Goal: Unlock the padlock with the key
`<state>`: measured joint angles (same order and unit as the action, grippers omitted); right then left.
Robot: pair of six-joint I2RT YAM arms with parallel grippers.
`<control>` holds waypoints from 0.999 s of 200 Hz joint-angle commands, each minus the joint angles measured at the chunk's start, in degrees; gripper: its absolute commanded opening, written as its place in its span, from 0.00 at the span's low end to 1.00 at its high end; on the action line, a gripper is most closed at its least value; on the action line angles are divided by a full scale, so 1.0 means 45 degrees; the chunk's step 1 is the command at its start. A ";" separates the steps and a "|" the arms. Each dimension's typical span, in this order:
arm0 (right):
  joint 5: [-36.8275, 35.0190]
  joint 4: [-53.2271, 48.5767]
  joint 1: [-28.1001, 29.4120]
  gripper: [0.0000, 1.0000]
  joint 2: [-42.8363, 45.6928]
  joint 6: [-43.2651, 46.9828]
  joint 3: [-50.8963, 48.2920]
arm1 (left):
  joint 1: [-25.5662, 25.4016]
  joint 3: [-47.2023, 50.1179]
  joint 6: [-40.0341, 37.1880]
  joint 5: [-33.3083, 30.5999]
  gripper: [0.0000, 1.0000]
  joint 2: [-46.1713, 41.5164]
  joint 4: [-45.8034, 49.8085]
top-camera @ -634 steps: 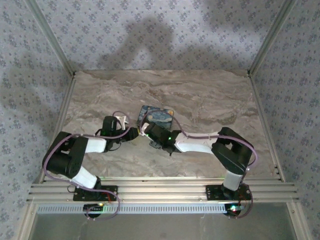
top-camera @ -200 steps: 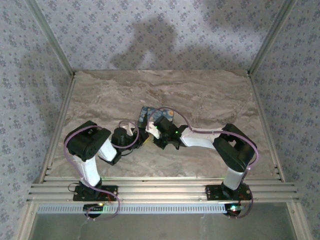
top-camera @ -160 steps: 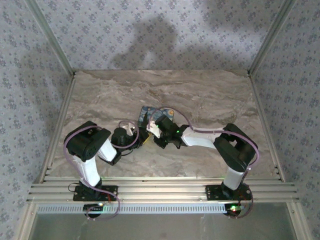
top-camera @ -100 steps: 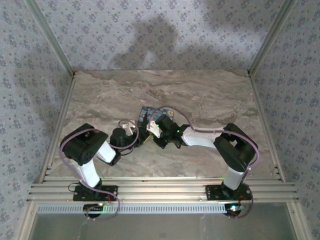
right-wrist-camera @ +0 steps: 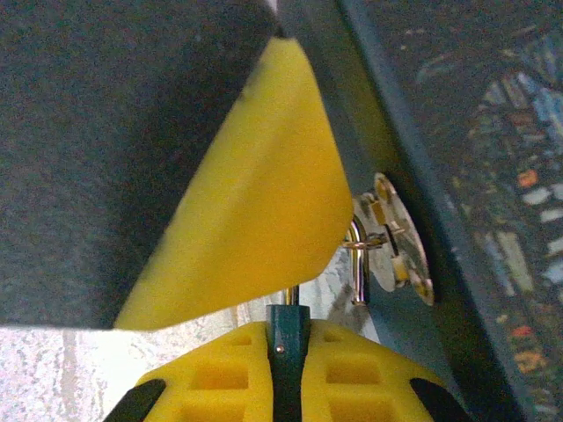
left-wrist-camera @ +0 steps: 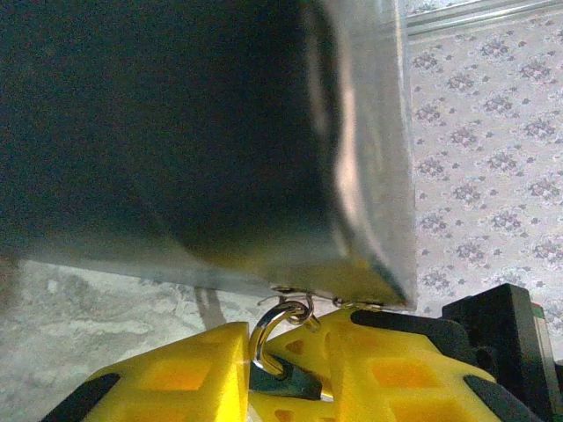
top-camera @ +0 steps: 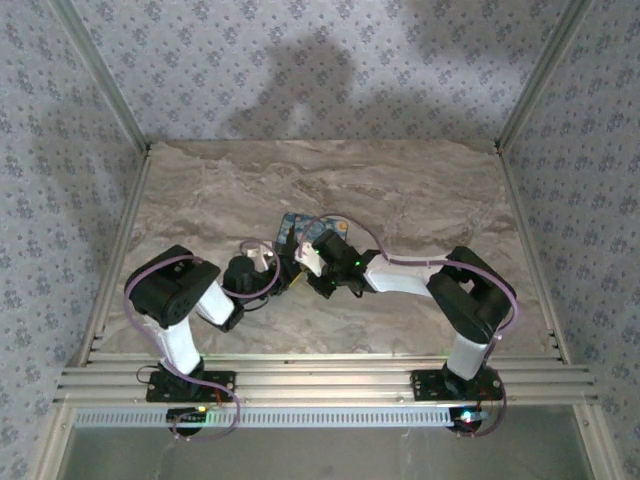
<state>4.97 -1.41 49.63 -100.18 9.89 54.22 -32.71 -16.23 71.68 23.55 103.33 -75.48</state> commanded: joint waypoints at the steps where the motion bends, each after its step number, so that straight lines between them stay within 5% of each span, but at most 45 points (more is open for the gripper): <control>1: 0.0546 0.0275 0.0038 0.00 0.0013 -0.0195 -0.0169 | -0.0166 -0.0541 0.0048 0.0483 0.26 0.0138 -0.1155; 128: 0.2033 0.1074 -0.0245 0.00 0.0026 -0.1129 -0.0327 | -0.0240 -0.0690 0.0380 0.0556 0.17 0.0319 -0.1156; 200: 0.1807 0.0660 -0.0226 0.00 0.0113 -0.1027 -0.0342 | -0.0234 -0.0613 0.0409 0.0366 0.00 0.0337 -0.1165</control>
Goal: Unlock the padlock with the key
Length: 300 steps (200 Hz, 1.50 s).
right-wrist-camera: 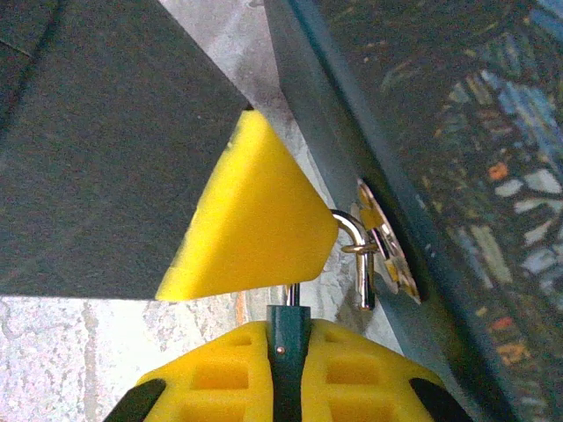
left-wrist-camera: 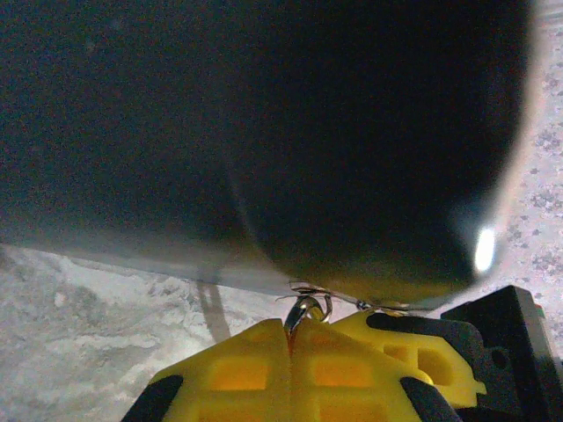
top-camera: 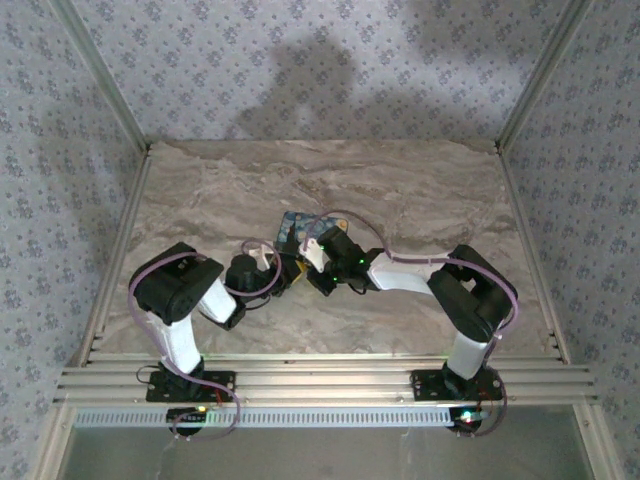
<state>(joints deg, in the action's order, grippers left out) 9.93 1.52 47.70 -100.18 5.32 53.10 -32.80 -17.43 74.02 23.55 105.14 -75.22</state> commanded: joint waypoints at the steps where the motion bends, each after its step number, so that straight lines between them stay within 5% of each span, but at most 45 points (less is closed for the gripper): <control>1: 0.0703 0.0012 0.0201 0.00 0.0104 -0.0011 -0.0098 | -0.0213 -0.0346 -0.0106 0.0369 0.00 -0.0065 -0.1219; 100: 0.0160 -0.0239 0.0172 0.44 0.1527 -0.0693 -0.0823 | -0.0231 -0.0068 -0.0120 -0.0510 0.00 0.0146 -0.1214; 170: -0.1429 -0.1368 -0.0345 0.44 0.3250 -0.1757 -0.0574 | -0.0212 0.0377 -0.0042 -0.1247 0.00 0.0270 -0.1224; 300: -0.3105 -0.2169 -0.0855 0.41 0.2443 -0.2586 0.0797 | -0.0194 0.0612 -0.0824 -0.2364 0.00 -0.1172 -0.1214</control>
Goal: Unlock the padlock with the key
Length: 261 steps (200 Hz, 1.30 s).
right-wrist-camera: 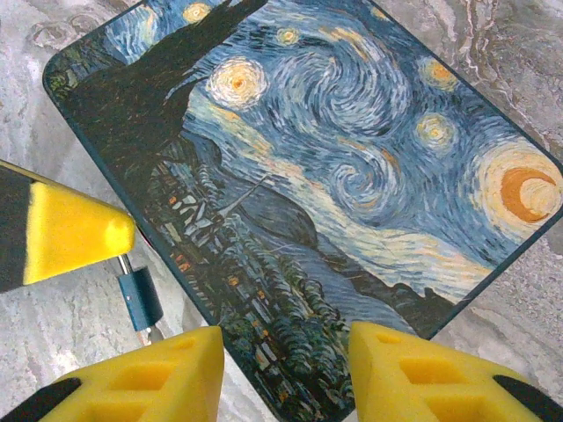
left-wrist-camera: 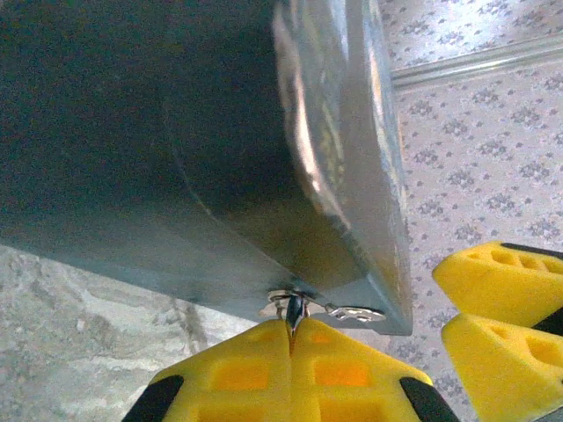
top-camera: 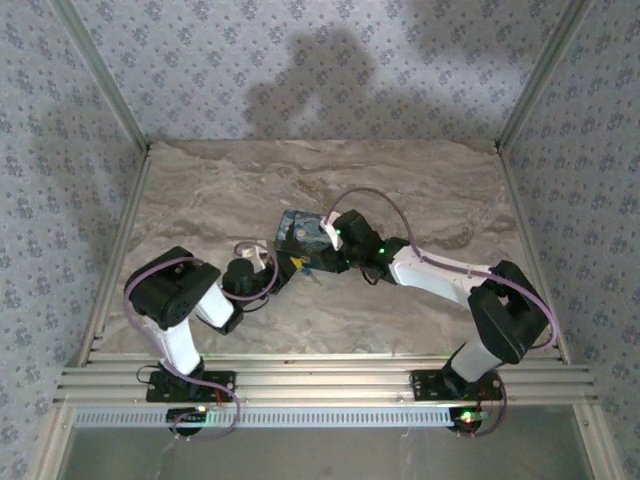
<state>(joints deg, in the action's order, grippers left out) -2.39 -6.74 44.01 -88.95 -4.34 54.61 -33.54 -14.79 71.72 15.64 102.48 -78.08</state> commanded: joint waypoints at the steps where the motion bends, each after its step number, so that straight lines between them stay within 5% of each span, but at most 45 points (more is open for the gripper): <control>1: -0.0386 -0.0326 -0.0034 0.41 -0.0046 -0.0450 0.0462 | -0.0038 0.0024 -0.0314 -0.0615 0.00 -0.0592 -0.0578; 46: -0.0673 -0.0461 -0.0043 0.40 -0.0117 -0.0773 0.0959 | 0.0013 0.0395 -0.0325 -0.1535 0.00 -0.1320 -0.0166; 123: -0.0927 -0.0658 -0.0177 0.40 0.0798 -0.1124 0.0732 | 0.0039 0.0483 -0.0935 -0.1104 0.00 -0.2827 0.1974; 148: -0.1034 -0.0686 -0.0330 0.40 0.1524 -0.1478 0.0257 | 0.0107 0.0351 -0.1798 -0.0677 0.00 -0.5039 0.5094; 217: -0.1226 -0.0298 -0.0732 0.41 0.3666 -0.2893 -0.2002 | 0.1458 -0.1766 -0.6203 -0.1121 0.00 -1.4415 2.0418; 261: -0.1168 -0.0427 -0.0756 0.42 0.4549 -0.3670 -0.2841 | 0.1887 -0.2403 -0.7226 -0.0112 0.00 -1.4957 2.3787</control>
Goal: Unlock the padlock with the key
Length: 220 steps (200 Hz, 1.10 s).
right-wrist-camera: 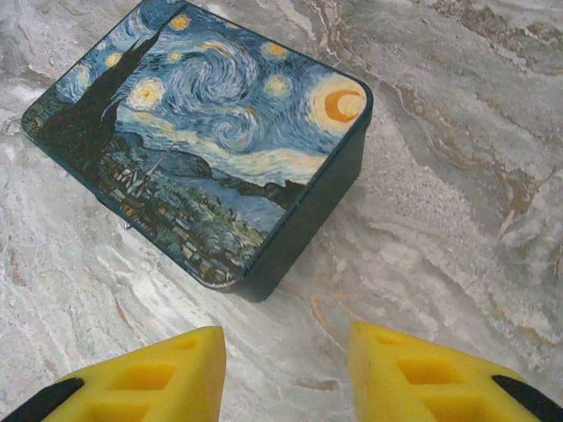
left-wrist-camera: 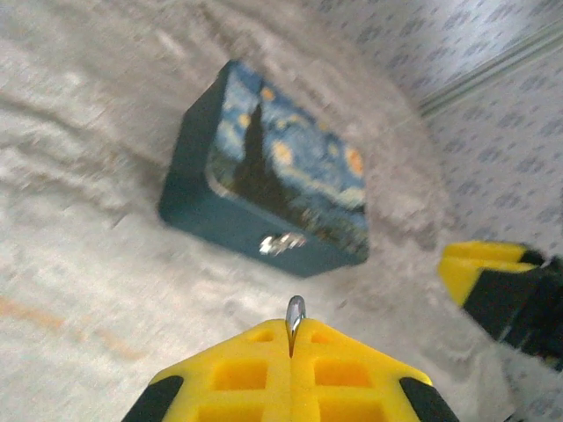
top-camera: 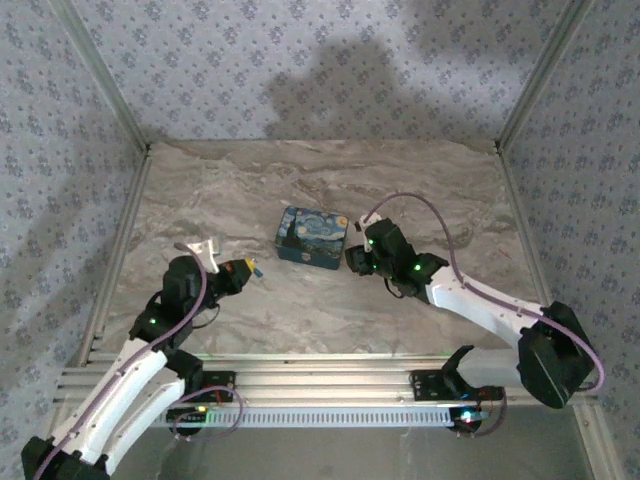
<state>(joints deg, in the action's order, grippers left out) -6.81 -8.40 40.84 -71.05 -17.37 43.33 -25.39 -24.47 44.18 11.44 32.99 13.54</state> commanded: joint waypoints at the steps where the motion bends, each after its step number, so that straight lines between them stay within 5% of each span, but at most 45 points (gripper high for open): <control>1: -0.0187 -0.0062 -0.0052 0.41 0.0582 -0.0792 -0.0343 | 0.0075 -0.0249 -0.1117 0.0877 0.00 0.0541 0.3441; 40: -0.0056 -0.0851 -0.0033 0.42 0.0830 -0.1298 -0.0639 | 0.0075 -0.0483 -0.1656 0.2438 0.00 0.3361 0.3205; 87: -0.0304 -0.2024 -0.0092 0.43 0.1259 -0.1999 -0.1008 | 0.0075 -0.1564 -0.2436 0.2302 0.00 0.5206 0.2906; 147: -0.1843 -0.3570 -0.0878 0.66 0.2908 -0.2728 -0.1404 | 0.0128 -0.3952 -0.4334 0.1234 0.39 0.6460 0.4058; 190: -0.3192 -0.3747 -0.2642 0.86 0.3697 -0.1747 -0.1185 | 0.0821 -0.7082 -0.6484 -0.0359 0.97 0.6980 0.5542; 220: -0.3607 -0.2005 -0.4623 1.00 0.3345 -0.0340 -0.1477 | 0.1919 -0.8475 -0.6727 -0.2993 0.98 0.7603 0.5032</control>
<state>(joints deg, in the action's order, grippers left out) -19.03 -22.46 25.74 -55.09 -24.95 37.50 -20.34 -58.61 17.93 9.56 65.71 35.42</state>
